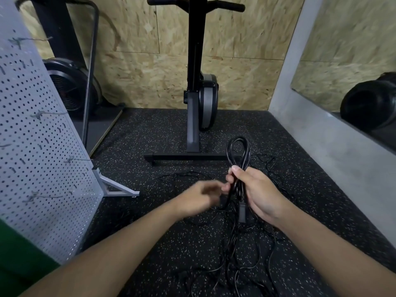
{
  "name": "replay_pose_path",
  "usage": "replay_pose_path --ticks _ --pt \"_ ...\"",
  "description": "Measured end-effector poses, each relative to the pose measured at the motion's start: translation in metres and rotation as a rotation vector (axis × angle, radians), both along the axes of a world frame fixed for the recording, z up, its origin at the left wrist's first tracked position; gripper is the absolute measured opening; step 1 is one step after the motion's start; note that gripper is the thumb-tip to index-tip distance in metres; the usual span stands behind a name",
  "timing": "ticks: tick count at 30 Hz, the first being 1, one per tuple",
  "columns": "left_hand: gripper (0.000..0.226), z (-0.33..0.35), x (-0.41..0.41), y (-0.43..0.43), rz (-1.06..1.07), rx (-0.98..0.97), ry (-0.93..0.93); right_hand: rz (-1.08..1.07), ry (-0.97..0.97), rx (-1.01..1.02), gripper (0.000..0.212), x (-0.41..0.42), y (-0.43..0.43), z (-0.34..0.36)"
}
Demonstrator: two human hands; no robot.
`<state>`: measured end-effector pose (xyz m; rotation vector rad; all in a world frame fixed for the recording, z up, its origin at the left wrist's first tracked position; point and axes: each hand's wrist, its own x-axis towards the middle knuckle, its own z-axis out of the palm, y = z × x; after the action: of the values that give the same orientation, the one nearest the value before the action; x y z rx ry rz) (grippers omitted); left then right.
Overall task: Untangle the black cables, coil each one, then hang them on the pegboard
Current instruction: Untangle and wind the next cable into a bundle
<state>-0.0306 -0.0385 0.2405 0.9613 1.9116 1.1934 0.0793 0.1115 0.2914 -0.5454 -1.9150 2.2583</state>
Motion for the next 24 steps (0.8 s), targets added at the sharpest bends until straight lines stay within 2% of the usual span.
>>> replay_pose_path --ticks 2,4,5,7,10,13,15,20,24 --pt "0.027 -0.013 0.007 -0.002 -0.143 -0.191 0.192 0.009 0.053 -0.128 0.020 0.002 0.002 0.007" --pt "0.018 -0.021 0.011 -0.002 -0.217 -0.249 0.331 -0.030 0.082 -0.134 0.019 0.000 0.005 0.007" --pt "0.020 -0.021 0.012 -0.003 -0.218 -0.254 0.367 -0.070 0.082 -0.093 0.020 -0.001 0.009 0.005" --pt "0.027 -0.017 0.011 -0.002 -0.183 -0.245 0.441 -0.181 0.043 0.114 0.023 -0.001 0.020 0.001" --pt "0.024 -0.001 0.016 0.004 -0.141 -0.167 0.569 -0.266 -0.094 0.543 0.030 0.006 0.043 -0.004" --pt "0.021 0.021 0.027 0.011 -0.098 -0.011 0.696 -0.113 -0.260 0.878 0.028 0.013 0.054 -0.010" --pt "0.025 0.034 0.027 0.012 -0.033 0.104 0.703 0.012 -0.321 0.979 0.032 0.012 0.054 -0.013" --pt "0.040 0.049 0.014 0.006 0.121 0.280 0.599 0.300 -0.333 1.015 0.049 0.013 0.035 -0.008" --pt "0.042 0.050 0.005 0.001 0.162 0.282 0.628 0.363 -0.338 0.761 0.067 0.018 0.019 0.006"
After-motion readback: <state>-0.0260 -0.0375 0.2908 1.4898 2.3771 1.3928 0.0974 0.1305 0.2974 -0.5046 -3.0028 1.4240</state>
